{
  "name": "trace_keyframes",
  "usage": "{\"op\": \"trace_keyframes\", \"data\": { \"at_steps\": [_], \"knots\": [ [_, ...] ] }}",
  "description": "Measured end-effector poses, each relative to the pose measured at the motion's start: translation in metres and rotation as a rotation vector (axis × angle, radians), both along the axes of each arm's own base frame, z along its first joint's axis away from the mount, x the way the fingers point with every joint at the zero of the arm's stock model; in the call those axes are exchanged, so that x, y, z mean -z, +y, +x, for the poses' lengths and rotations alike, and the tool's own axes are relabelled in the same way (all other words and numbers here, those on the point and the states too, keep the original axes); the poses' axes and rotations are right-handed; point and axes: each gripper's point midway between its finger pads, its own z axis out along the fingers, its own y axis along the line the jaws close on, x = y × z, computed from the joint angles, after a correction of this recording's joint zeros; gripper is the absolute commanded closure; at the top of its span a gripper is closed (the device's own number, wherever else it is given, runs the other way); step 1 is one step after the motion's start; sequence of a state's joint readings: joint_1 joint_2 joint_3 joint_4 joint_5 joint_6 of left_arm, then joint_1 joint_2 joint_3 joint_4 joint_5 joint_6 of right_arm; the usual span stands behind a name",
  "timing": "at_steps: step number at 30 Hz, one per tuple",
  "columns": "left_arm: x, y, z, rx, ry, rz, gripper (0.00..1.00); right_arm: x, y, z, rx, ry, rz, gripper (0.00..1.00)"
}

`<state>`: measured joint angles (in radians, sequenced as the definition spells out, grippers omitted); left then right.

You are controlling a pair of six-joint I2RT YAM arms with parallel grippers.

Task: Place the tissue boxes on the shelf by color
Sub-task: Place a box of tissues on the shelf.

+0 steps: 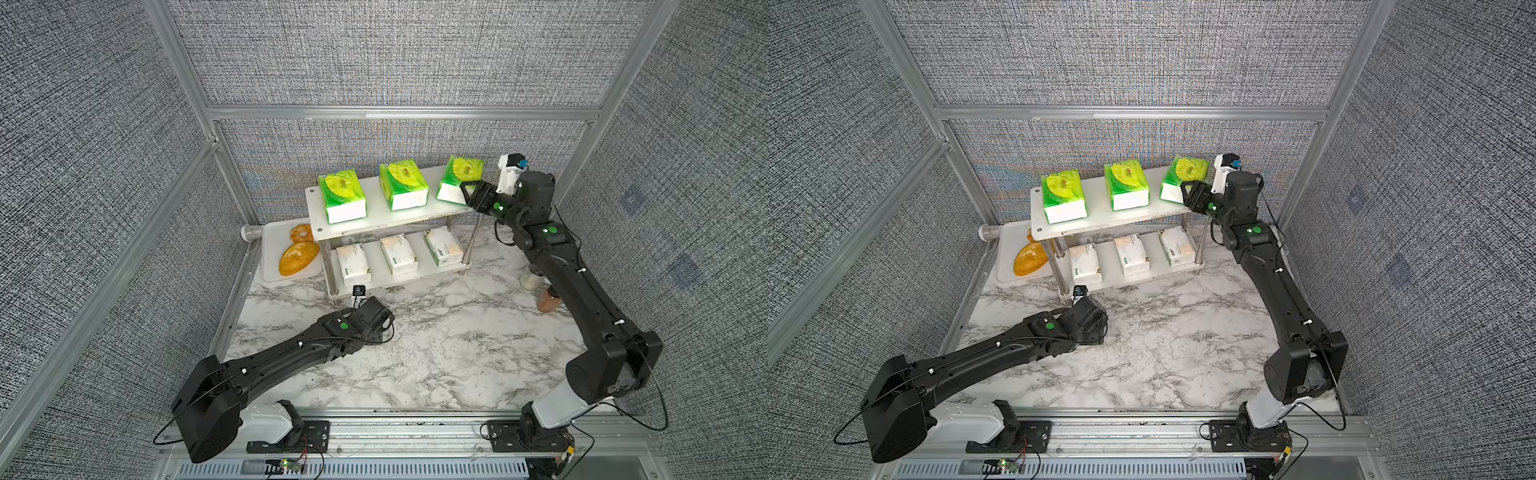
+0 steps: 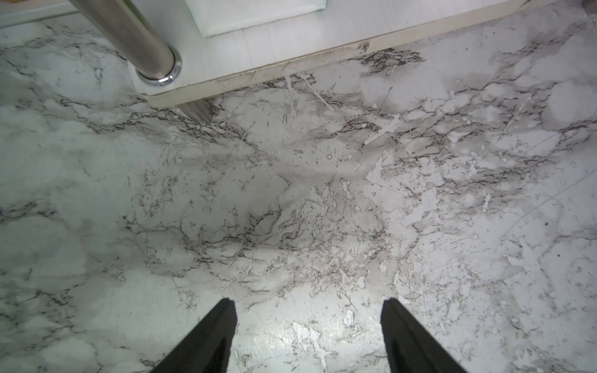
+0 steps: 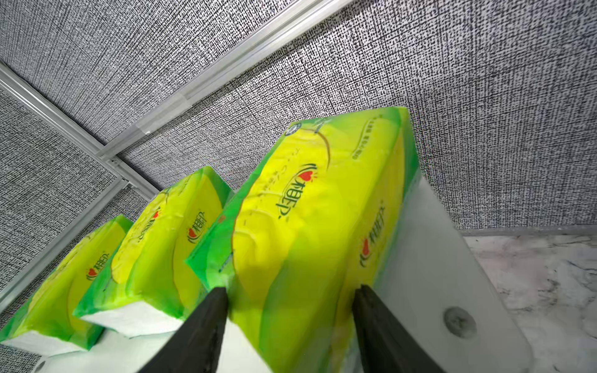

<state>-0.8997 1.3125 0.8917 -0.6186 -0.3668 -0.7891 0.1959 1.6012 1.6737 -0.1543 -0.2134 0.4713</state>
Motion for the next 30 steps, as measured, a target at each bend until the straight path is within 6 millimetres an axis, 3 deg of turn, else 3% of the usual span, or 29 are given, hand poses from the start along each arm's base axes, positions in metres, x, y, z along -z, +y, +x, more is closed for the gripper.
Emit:
{"op": "trace_keyframes", "data": {
  "at_steps": [9, 20, 26, 30],
  "knots": [
    [0.001, 0.001, 0.0, -0.001, 0.002, 0.005, 0.24, -0.016, -0.022, 0.001, 0.011, -0.052, -0.058, 0.36],
    [0.0, -0.002, 0.004, -0.001, 0.001, 0.006, 0.24, -0.016, -0.021, 0.002, 0.003, -0.038, -0.031, 0.23],
    [0.001, -0.003, 0.005, 0.0, 0.004, 0.011, 0.24, -0.006, -0.013, 0.013, -0.002, -0.011, 0.025, 0.24],
    [0.0, -0.004, 0.006, 0.003, 0.003, 0.012, 0.24, -0.002, -0.006, 0.021, -0.01, 0.002, 0.045, 0.31]
  ]
}}
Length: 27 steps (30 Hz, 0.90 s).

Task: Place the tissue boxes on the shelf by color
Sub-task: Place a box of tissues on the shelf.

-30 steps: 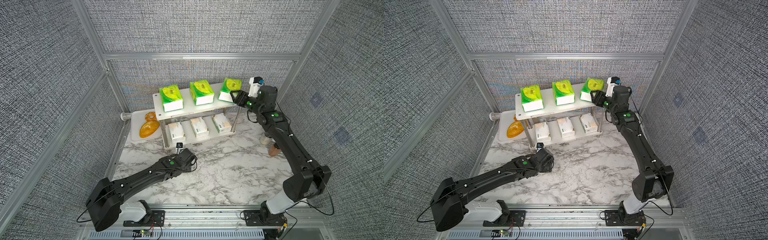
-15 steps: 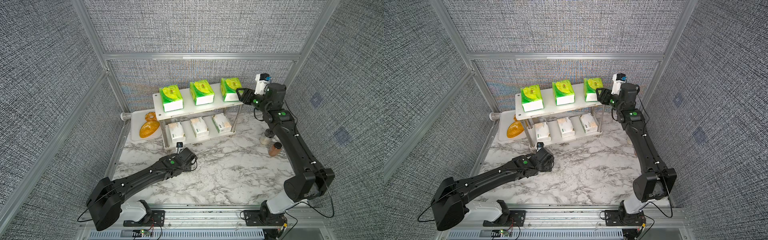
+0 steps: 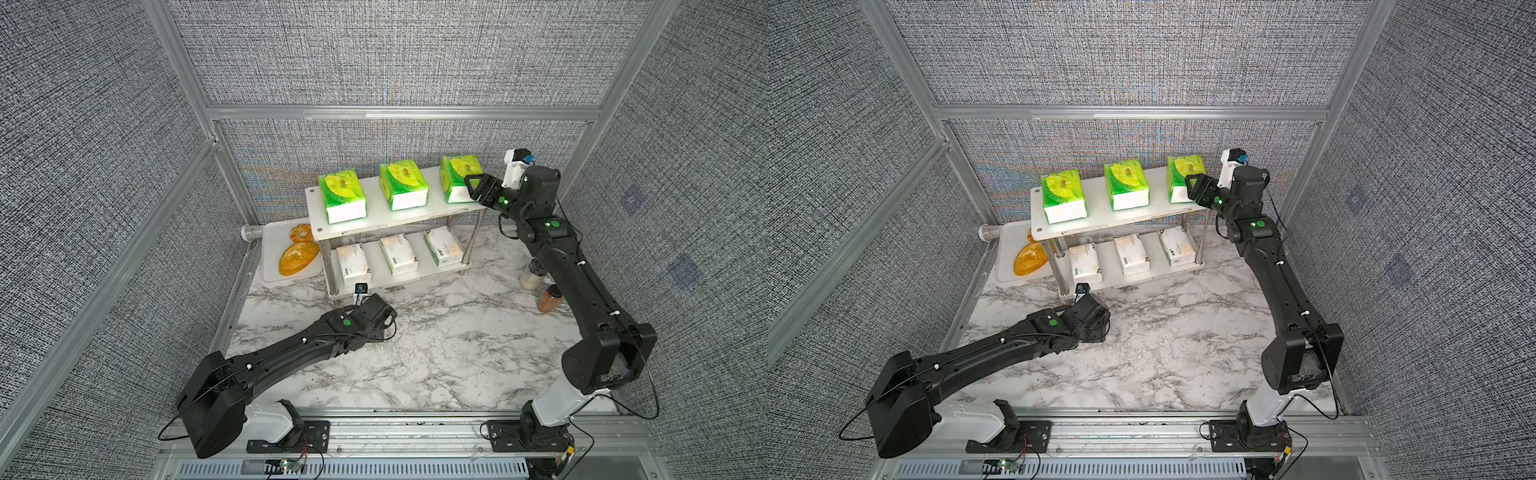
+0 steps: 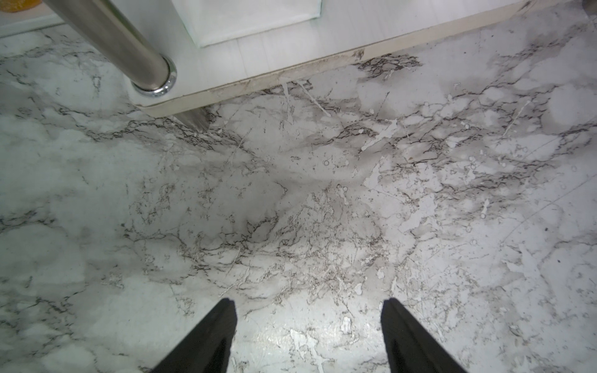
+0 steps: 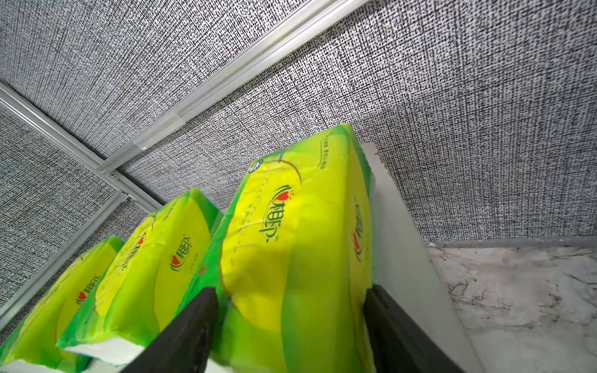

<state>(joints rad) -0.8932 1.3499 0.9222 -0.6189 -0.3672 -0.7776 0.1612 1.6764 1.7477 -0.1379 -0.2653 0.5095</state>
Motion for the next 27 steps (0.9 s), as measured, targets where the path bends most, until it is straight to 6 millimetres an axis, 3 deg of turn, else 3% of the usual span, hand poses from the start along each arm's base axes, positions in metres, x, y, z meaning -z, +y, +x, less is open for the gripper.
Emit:
{"op": "trace_keyframes", "data": {
  "at_steps": [6, 17, 27],
  "knots": [
    [0.0, 0.001, 0.001, 0.002, -0.001, 0.003, 0.24, 0.0, 0.002, 0.005, -0.003, -0.001, -0.002, 0.39],
    [-0.001, 0.001, 0.002, 0.005, -0.003, 0.006, 0.24, -0.004, -0.016, 0.011, 0.016, -0.015, -0.063, 0.4],
    [-0.001, 0.003, 0.003, 0.004, -0.002, 0.009, 0.24, -0.001, -0.009, 0.011, -0.006, -0.013, -0.076, 0.42]
  ]
}}
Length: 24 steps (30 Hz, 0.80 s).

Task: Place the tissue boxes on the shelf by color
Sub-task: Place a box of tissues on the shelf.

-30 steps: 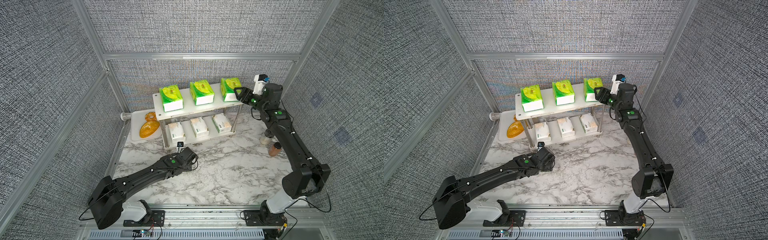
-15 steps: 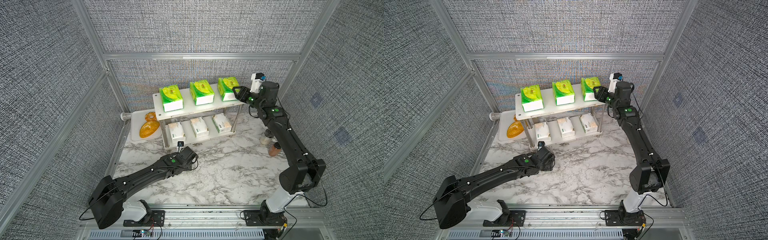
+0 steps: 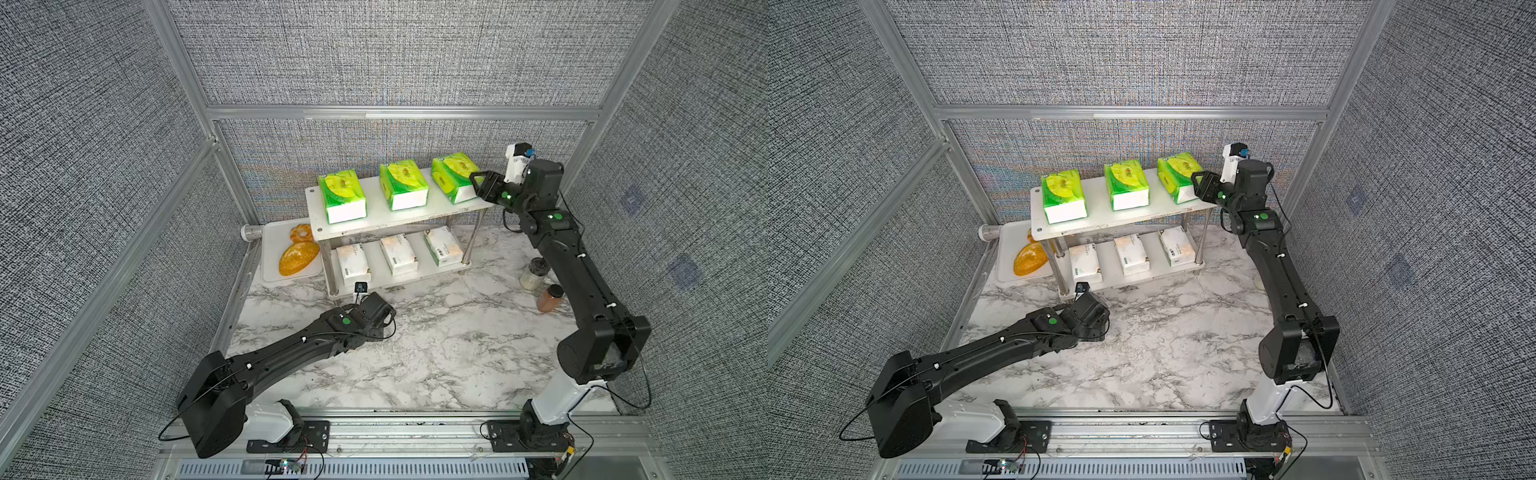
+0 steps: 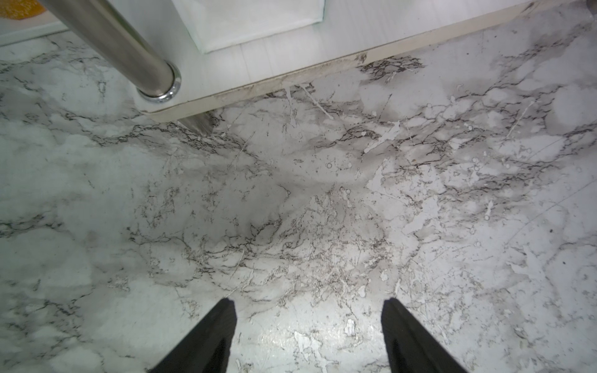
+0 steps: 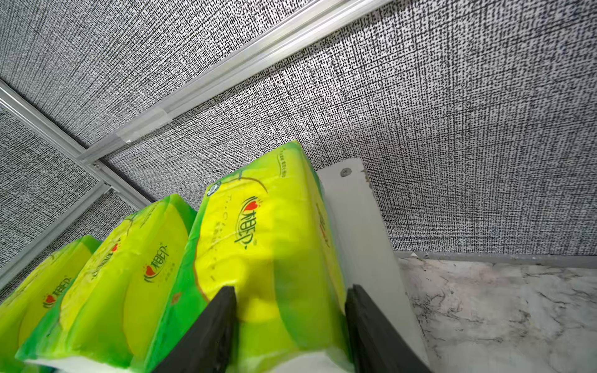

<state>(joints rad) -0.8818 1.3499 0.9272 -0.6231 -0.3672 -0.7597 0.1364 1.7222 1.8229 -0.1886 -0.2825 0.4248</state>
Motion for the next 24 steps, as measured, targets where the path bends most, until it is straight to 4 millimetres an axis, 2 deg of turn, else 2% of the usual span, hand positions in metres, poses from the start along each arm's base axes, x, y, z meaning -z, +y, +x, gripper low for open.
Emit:
{"op": "trace_keyframes", "data": {
  "at_steps": [5, 13, 24],
  "knots": [
    [0.0, 0.0, 0.0, -0.001, 0.0, 0.0, 0.24, 0.001, 0.012, -0.006, 0.013, -0.002, 0.015, 0.44],
    [0.0, 0.001, 0.0, -0.002, -0.001, 0.0, 0.24, 0.0, 0.004, -0.009, 0.108, -0.01, 0.04, 0.44],
    [0.003, 0.007, -0.002, -0.009, 0.001, 0.005, 0.24, -0.003, -0.007, 0.004, 0.16, -0.004, 0.036, 0.45]
  ]
}}
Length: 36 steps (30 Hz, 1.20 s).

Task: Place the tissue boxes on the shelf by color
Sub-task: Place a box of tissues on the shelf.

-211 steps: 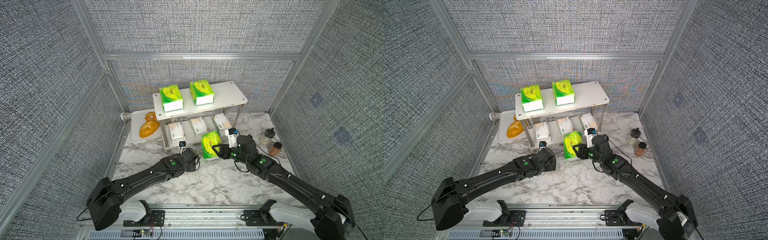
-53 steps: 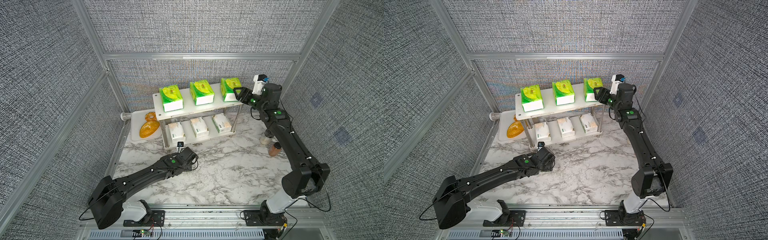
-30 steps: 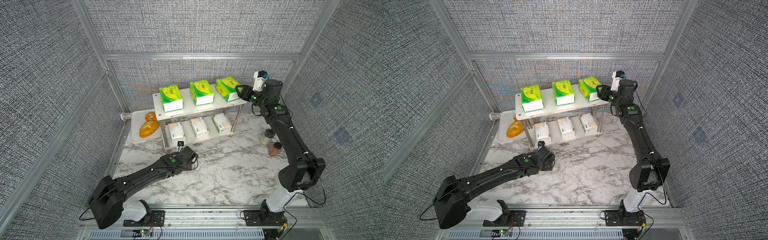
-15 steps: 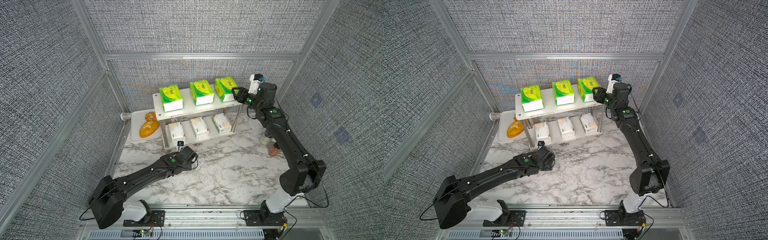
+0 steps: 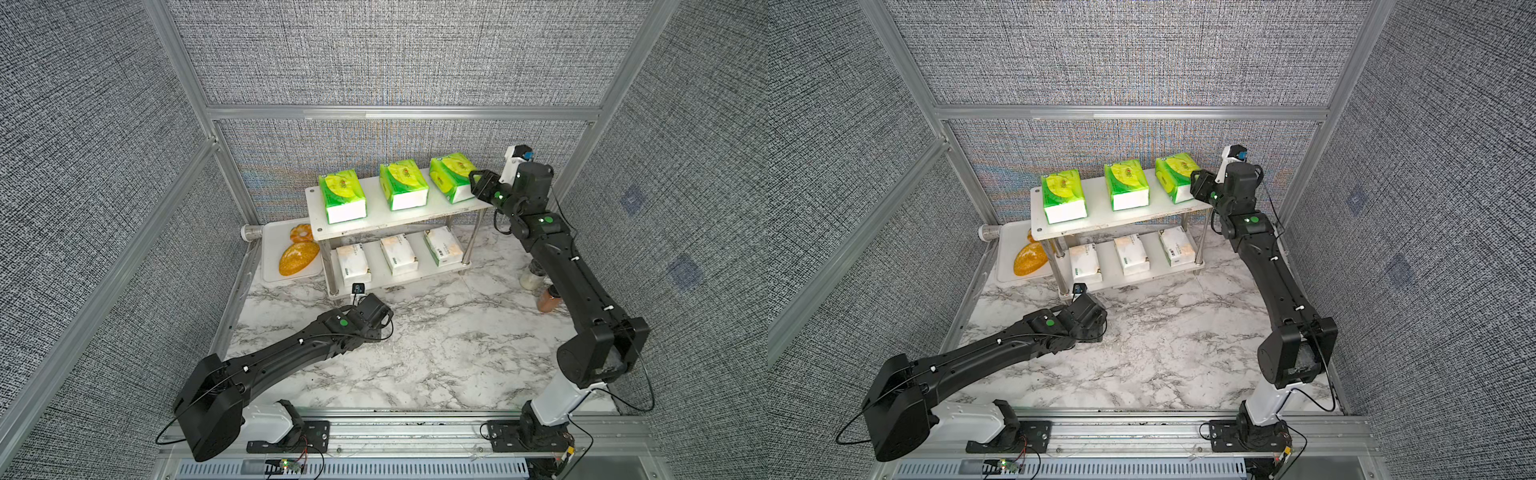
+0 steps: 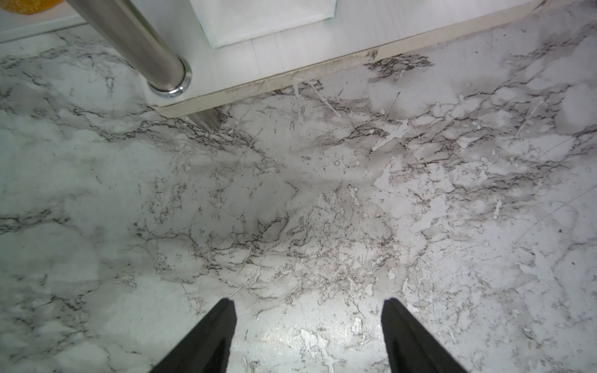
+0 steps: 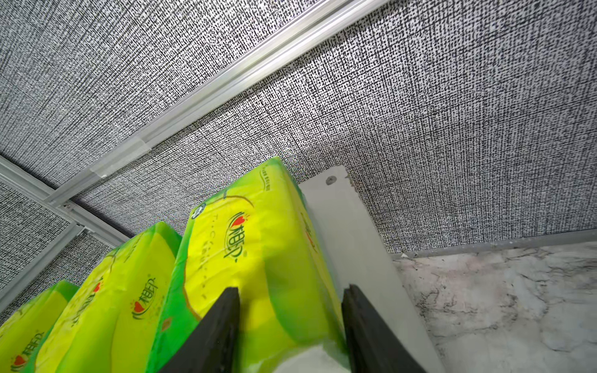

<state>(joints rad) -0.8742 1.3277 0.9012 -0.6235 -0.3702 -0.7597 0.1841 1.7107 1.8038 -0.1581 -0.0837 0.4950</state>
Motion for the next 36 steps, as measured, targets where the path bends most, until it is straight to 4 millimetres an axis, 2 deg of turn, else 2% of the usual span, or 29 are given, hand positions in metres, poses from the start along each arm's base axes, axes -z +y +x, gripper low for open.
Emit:
{"op": "trace_keyframes", "data": {
  "at_steps": [4, 8, 16, 25, 28, 32, 36],
  "knots": [
    [0.0, 0.001, 0.0, -0.002, 0.001, 0.001, 0.24, 0.003, 0.0, -0.003, 0.0, 0.003, -0.001, 0.44],
    [0.002, 0.001, 0.0, -0.003, 0.004, 0.004, 0.24, 0.004, 0.0, -0.007, 0.002, 0.004, -0.003, 0.37],
    [0.0, 0.0, 0.002, -0.005, 0.0, 0.0, 0.24, -0.012, 0.002, -0.011, -0.013, -0.02, -0.002, 0.28],
    [0.0, 0.0, 0.002, -0.005, 0.0, -0.001, 0.24, -0.01, 0.011, -0.002, -0.055, -0.005, 0.003, 0.21],
    [-0.001, 0.0, 0.002, -0.006, -0.001, -0.002, 0.24, -0.011, 0.013, 0.002, -0.064, -0.003, 0.004, 0.2],
    [-0.001, 0.0, 0.002, -0.006, -0.002, -0.003, 0.24, -0.002, 0.016, 0.006, -0.081, 0.026, 0.003, 0.23],
    [-0.001, 0.0, 0.002, -0.006, -0.002, -0.003, 0.24, 0.005, 0.017, 0.007, -0.084, 0.044, 0.001, 0.31]
  ]
}}
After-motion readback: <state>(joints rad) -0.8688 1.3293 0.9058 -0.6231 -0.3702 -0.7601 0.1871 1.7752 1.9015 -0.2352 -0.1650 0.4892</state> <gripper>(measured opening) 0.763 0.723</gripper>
